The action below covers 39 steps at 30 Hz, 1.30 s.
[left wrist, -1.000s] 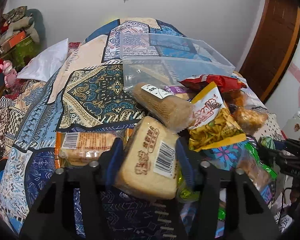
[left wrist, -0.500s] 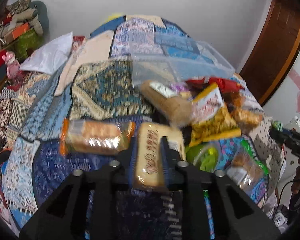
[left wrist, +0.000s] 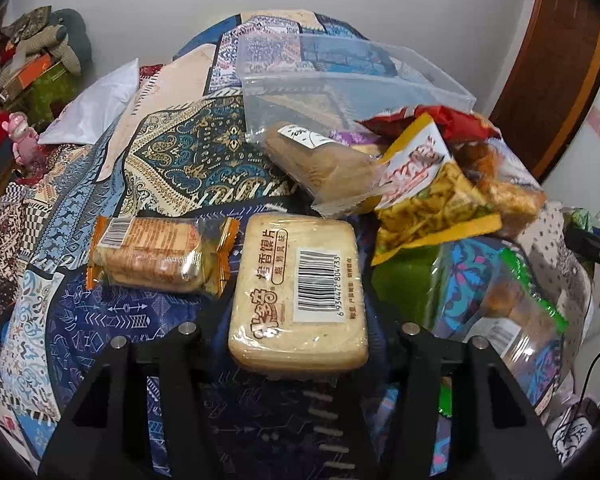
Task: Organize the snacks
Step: 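Grasp the cream biscuit block with the left tool while the right grasps the chip bag, then drop the biscuit block into the box with the left tool while the right drops the chip bag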
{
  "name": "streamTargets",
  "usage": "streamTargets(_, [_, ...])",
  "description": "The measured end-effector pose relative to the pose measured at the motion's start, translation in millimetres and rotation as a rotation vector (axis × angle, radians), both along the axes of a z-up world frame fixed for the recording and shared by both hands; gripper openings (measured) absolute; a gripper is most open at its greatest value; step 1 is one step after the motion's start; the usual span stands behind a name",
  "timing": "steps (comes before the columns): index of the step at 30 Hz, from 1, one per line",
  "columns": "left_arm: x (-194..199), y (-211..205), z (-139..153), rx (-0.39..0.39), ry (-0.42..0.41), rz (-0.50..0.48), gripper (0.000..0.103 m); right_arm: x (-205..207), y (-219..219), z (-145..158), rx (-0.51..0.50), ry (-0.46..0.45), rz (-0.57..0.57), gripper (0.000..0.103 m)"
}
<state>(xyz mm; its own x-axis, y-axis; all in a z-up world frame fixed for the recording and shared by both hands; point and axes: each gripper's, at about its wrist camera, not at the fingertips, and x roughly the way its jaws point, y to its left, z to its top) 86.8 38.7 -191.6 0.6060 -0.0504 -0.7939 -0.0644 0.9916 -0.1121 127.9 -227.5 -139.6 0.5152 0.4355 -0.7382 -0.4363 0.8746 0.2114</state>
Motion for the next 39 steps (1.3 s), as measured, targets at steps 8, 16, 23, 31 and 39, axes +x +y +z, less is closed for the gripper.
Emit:
streamTargets(8, [-14, 10, 33, -0.048, -0.081, 0.027, 0.054, 12, 5, 20, 0.017, -0.060, 0.008, 0.041])
streamTargets(16, [-8, 15, 89, -0.061, -0.218, 0.025, 0.054, 36, 27, 48, 0.025, -0.161, 0.033, 0.041])
streamTargets(23, [28, 16, 123, -0.042, -0.301, 0.013, 0.054, 65, 47, 68, 0.045, -0.222, 0.049, 0.041])
streamTargets(31, [94, 18, 111, -0.052, -0.242, -0.007, 0.054, 111, 66, 72, 0.004, -0.269, 0.010, 0.041])
streamTargets(39, [148, 17, 87, -0.060, -0.182, -0.004, 0.054, 158, 80, 52, -0.009, -0.188, 0.015, 0.041])
